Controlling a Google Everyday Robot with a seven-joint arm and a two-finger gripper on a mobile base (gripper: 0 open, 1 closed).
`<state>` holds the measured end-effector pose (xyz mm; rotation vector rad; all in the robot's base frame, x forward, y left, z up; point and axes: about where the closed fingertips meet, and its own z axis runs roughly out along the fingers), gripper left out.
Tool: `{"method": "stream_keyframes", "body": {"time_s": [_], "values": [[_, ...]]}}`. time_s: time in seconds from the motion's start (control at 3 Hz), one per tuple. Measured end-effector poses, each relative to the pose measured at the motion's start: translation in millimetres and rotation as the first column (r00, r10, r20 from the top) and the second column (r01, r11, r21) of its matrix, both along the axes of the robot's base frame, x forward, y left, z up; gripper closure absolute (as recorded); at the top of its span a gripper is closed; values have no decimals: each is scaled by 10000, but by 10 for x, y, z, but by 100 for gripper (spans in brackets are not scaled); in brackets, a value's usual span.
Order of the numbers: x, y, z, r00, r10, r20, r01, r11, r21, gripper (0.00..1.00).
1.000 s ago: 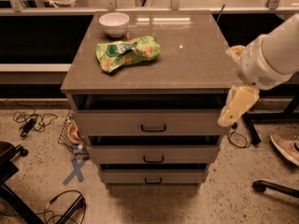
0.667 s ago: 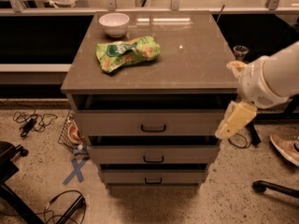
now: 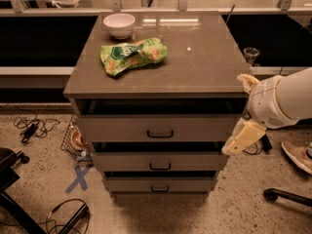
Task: Open top drawer
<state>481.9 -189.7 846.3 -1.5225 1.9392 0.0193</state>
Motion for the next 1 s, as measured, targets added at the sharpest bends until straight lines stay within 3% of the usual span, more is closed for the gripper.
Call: {"method": "stream_keyframes", "body": {"time_s": [0.67, 1.0], "values": [[-92, 294, -515, 9994, 188, -302, -193, 9997, -166, 0], [5, 414, -792, 9990, 363, -272, -378, 9978, -537, 0]]}}
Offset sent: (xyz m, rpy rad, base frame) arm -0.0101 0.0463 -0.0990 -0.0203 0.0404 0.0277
